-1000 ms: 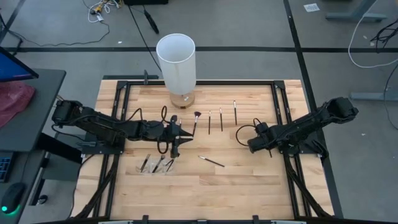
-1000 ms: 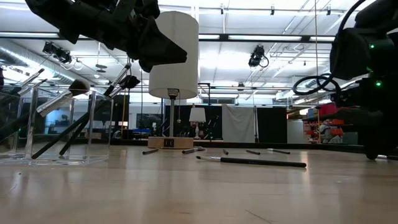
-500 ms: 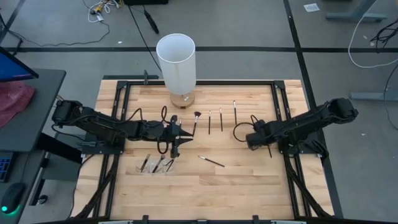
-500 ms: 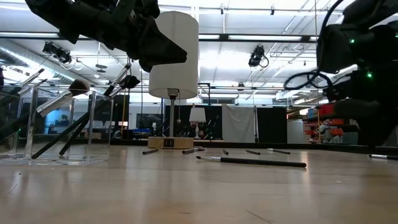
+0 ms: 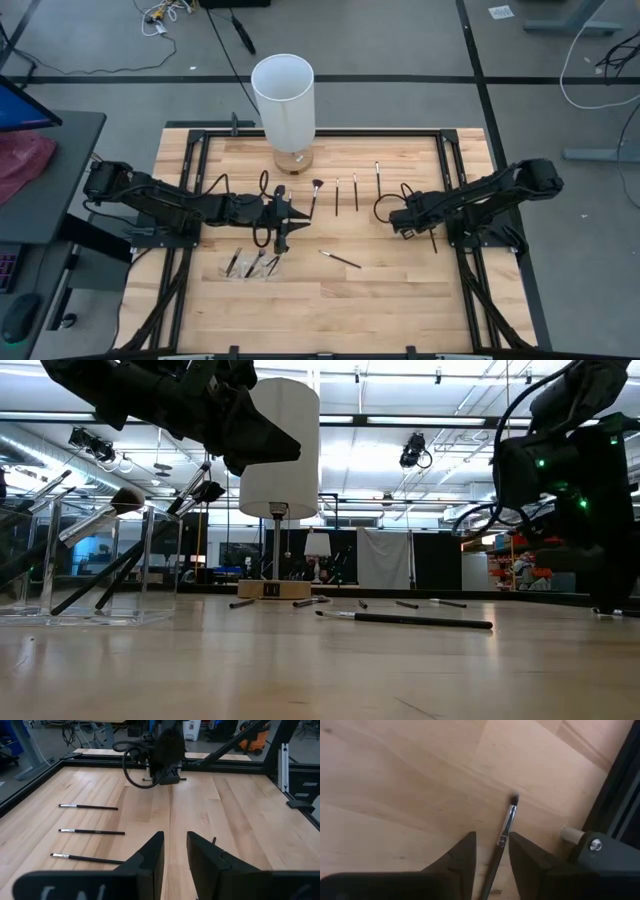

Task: Put items in baskets/containers
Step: Put the foundation brush in the transparent organizer, then put the eyeshadow brush in the transparent organizer

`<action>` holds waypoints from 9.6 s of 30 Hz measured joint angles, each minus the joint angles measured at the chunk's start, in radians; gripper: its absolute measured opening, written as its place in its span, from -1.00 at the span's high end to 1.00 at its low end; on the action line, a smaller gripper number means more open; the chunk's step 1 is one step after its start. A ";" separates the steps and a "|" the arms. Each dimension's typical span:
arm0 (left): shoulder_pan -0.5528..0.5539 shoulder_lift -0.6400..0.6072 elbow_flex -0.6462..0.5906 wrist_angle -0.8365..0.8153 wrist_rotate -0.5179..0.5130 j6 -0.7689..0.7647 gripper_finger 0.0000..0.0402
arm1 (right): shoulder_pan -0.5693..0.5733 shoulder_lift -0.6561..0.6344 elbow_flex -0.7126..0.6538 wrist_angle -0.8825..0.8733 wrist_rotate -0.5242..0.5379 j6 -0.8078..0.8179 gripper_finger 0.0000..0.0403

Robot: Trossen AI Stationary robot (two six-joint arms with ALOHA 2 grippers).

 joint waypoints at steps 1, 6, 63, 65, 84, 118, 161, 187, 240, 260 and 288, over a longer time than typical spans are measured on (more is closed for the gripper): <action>0.000 0.000 0.000 0.000 0.000 0.000 0.58 | 0.000 0.009 0.000 0.000 0.004 0.003 0.36; -0.001 0.000 0.000 0.000 0.000 0.000 0.58 | 0.001 0.030 0.004 -0.004 0.018 0.023 0.02; -0.019 0.000 0.000 -0.030 0.004 0.016 0.58 | 0.268 -0.222 -0.200 0.259 0.175 -0.004 0.97; -0.019 0.000 0.000 -0.030 0.004 0.016 0.58 | 0.289 -0.221 -0.201 0.281 0.202 0.013 0.98; -0.019 0.000 0.000 -0.030 0.004 0.008 0.58 | 0.315 -0.222 -0.199 1.057 0.437 -0.411 0.98; 0.024 0.433 0.195 0.635 0.181 0.079 0.07 | 0.317 0.223 -0.016 2.385 0.343 -1.503 0.98; -0.438 -0.310 0.207 -0.764 -0.331 -0.379 0.90 | 0.440 0.091 -0.016 2.013 0.626 -1.424 0.19; -0.617 -0.309 -0.047 -0.832 -0.292 -0.935 0.86 | 0.425 0.091 -0.016 2.017 0.626 -1.422 0.24; -0.596 -0.238 0.038 -0.933 -0.240 -0.888 0.43 | 0.424 0.092 -0.016 2.017 0.625 -1.422 0.24; -0.468 -0.256 0.280 -1.060 -0.677 -0.507 0.45 | 0.415 0.092 -0.017 1.772 0.584 -1.114 0.24; -0.288 -0.125 -0.054 0.005 -0.510 -0.219 0.45 | 0.369 0.380 0.145 1.373 0.267 -0.844 -0.09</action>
